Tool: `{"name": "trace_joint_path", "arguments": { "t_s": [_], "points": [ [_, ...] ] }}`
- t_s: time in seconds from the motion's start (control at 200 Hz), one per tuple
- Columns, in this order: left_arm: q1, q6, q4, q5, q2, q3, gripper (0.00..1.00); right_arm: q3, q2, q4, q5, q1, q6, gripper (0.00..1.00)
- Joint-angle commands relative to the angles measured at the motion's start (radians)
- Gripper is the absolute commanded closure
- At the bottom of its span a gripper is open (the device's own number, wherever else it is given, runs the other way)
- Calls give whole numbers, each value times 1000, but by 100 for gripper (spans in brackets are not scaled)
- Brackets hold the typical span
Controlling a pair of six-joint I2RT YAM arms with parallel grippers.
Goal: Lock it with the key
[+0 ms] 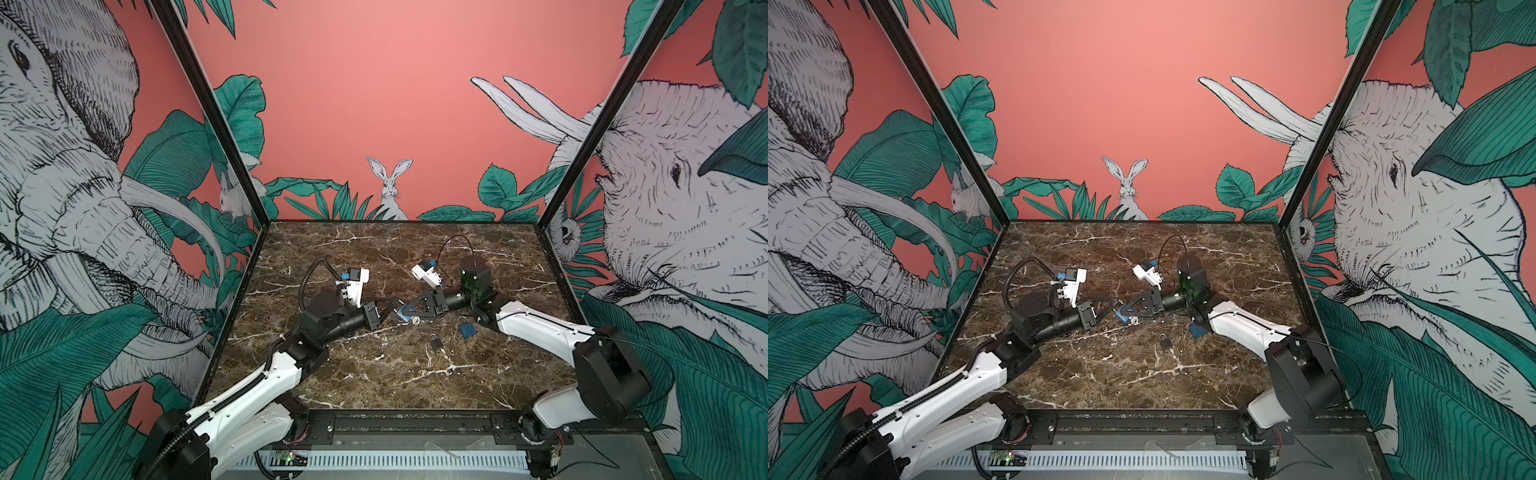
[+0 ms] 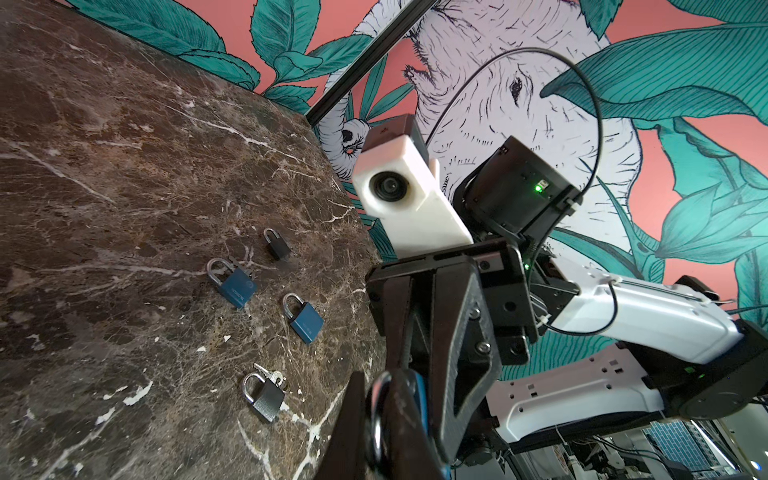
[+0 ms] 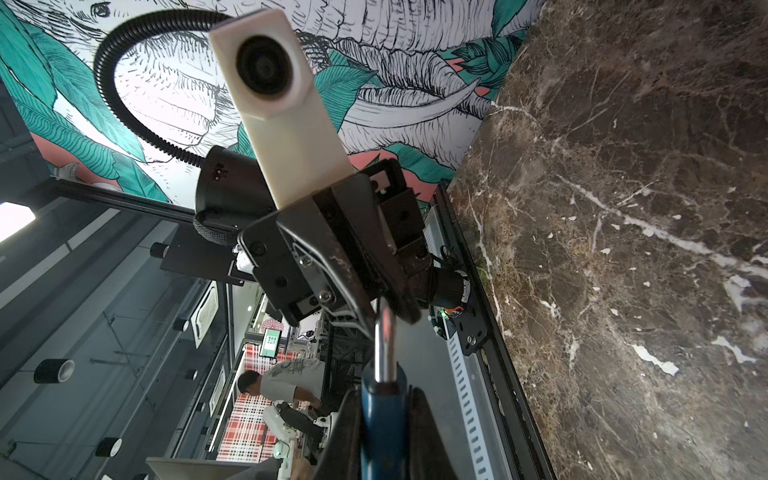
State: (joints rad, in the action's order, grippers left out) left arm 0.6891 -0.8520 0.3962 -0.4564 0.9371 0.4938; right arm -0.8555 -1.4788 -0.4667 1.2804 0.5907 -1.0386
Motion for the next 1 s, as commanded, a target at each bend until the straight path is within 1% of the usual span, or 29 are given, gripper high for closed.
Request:
{"name": "trace_joint_path", "arguments": {
  "t_s": [0.0,0.05,0.095,0.145,0.225,0.29,0.325,0.34,0.375,0.51,0.585,0.655,0.995],
  "points": [
    [119,12,-187,-225,5,-57,100,-113,39,-240,-199,11,44,100],
    [118,28,-214,-191,-16,-51,100,-105,52,-209,-196,11,76,100],
    [114,44,-243,-156,-31,-42,100,-95,68,-133,-202,11,121,100],
    [104,69,-277,-152,-42,-24,100,-91,87,-39,-206,11,189,100],
    [67,95,-316,-153,-41,17,100,-92,119,145,-238,11,328,100],
    [27,108,-347,-176,-32,52,100,-101,143,289,-266,12,439,100],
    [18,117,-368,-191,-24,72,100,-103,152,342,-278,13,479,100],
    [-12,122,-380,-197,-21,82,100,-103,155,360,-282,12,490,100],
    [-34,135,-401,-213,-12,106,100,-103,163,392,-291,12,518,100],
    [-72,172,-464,-283,31,196,100,-105,179,449,-303,13,559,100],
    [-82,185,-484,-319,52,237,89,-103,185,463,-307,14,575,100],
    [-86,195,-496,-339,68,264,86,-100,190,475,-313,16,588,100],
    [-96,149,-424,-366,90,288,84,-99,196,505,-308,30,607,100]
  ]
}}
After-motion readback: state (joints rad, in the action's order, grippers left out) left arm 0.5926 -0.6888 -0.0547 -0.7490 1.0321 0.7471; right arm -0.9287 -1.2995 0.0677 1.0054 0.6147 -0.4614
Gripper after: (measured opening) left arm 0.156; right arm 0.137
